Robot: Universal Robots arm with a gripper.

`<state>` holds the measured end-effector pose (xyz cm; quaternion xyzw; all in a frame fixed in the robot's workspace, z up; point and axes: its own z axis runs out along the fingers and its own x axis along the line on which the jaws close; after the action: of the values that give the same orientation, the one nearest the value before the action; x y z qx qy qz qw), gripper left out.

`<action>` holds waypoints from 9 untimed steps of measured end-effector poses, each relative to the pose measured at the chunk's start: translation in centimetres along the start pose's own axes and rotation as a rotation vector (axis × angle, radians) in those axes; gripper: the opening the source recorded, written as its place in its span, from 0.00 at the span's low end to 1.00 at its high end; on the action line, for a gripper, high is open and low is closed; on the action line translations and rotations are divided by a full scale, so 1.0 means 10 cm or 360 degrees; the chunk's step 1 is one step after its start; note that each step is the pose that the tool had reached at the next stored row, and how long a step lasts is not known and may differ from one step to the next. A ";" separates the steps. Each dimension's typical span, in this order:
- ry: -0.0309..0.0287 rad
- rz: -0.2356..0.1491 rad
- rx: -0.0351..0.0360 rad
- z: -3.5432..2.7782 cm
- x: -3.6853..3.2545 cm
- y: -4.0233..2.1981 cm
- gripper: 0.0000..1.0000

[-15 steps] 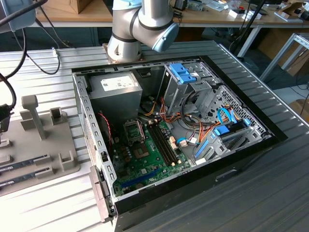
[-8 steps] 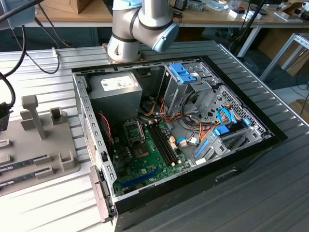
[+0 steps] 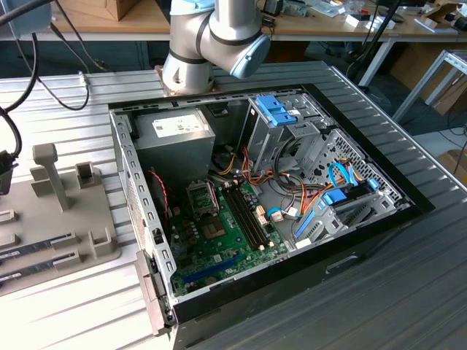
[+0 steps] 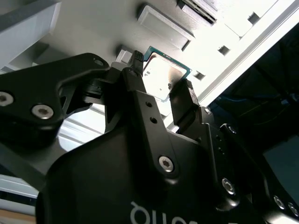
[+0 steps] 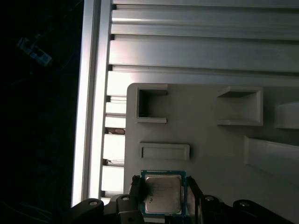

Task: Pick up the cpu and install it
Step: 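Pick up the cpu and move it towards the insertion slot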

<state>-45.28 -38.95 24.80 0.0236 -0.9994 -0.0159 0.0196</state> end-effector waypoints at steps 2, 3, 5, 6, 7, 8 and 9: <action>0.00001 0.0000 0.0000 -0.015 0.001 0.000 0.47; 0.00002 0.0000 0.0000 -0.022 0.001 0.001 0.47; -0.00003 0.0000 0.0000 -0.042 0.002 0.002 0.47; 0.00000 0.0000 0.0000 -0.050 0.002 0.002 0.47; 0.00000 0.0000 0.0000 -0.056 0.002 0.002 0.47; 0.00000 0.0000 0.0000 -0.063 0.002 0.002 0.47; 0.00000 0.0000 0.0000 -0.066 0.003 0.002 0.47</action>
<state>-45.29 -38.95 25.46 0.0236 -0.9994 -0.0159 0.0197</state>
